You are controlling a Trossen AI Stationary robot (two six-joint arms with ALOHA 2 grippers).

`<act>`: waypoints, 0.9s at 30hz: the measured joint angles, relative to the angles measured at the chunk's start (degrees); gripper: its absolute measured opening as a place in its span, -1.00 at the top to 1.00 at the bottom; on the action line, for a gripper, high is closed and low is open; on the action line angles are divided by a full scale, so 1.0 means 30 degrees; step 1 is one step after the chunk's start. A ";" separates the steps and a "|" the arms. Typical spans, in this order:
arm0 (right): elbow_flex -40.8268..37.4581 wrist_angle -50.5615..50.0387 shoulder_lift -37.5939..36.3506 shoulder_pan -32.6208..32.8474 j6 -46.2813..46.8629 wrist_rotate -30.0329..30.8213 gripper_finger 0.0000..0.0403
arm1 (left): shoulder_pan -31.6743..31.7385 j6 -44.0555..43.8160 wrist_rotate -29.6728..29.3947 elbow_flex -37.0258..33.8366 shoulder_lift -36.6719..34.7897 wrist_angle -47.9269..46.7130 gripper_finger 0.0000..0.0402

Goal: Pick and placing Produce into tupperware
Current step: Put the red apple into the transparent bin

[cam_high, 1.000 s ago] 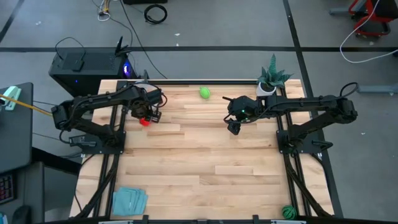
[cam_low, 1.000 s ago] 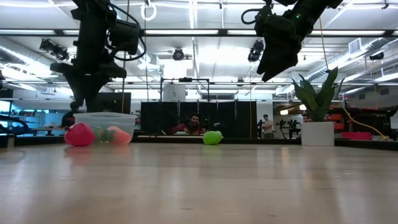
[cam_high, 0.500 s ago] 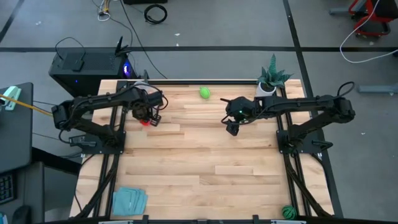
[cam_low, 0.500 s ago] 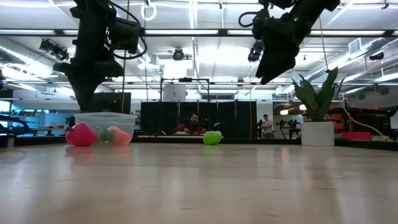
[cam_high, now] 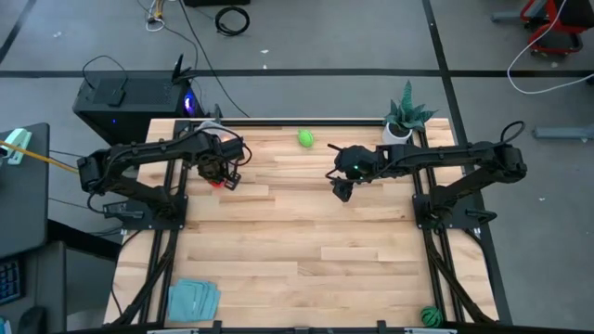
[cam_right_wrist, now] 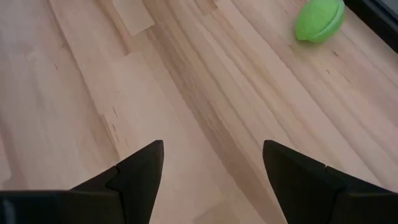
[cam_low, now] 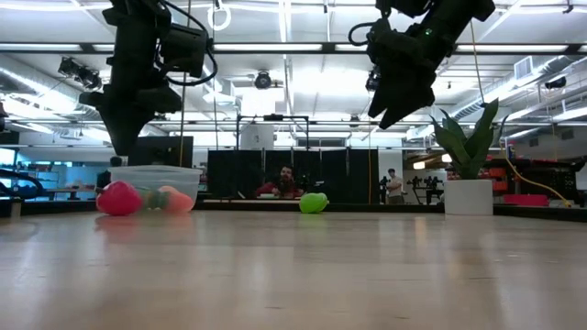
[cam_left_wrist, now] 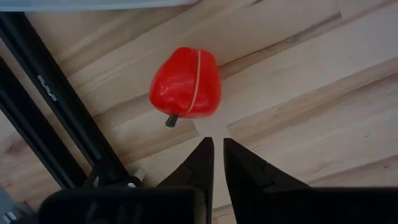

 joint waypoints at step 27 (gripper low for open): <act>0.0000 -0.0004 -0.0015 0.0000 0.0037 -0.0007 -0.39 | 0.1491 0.1544 -0.0805 -0.1223 -0.0014 0.0787 0.57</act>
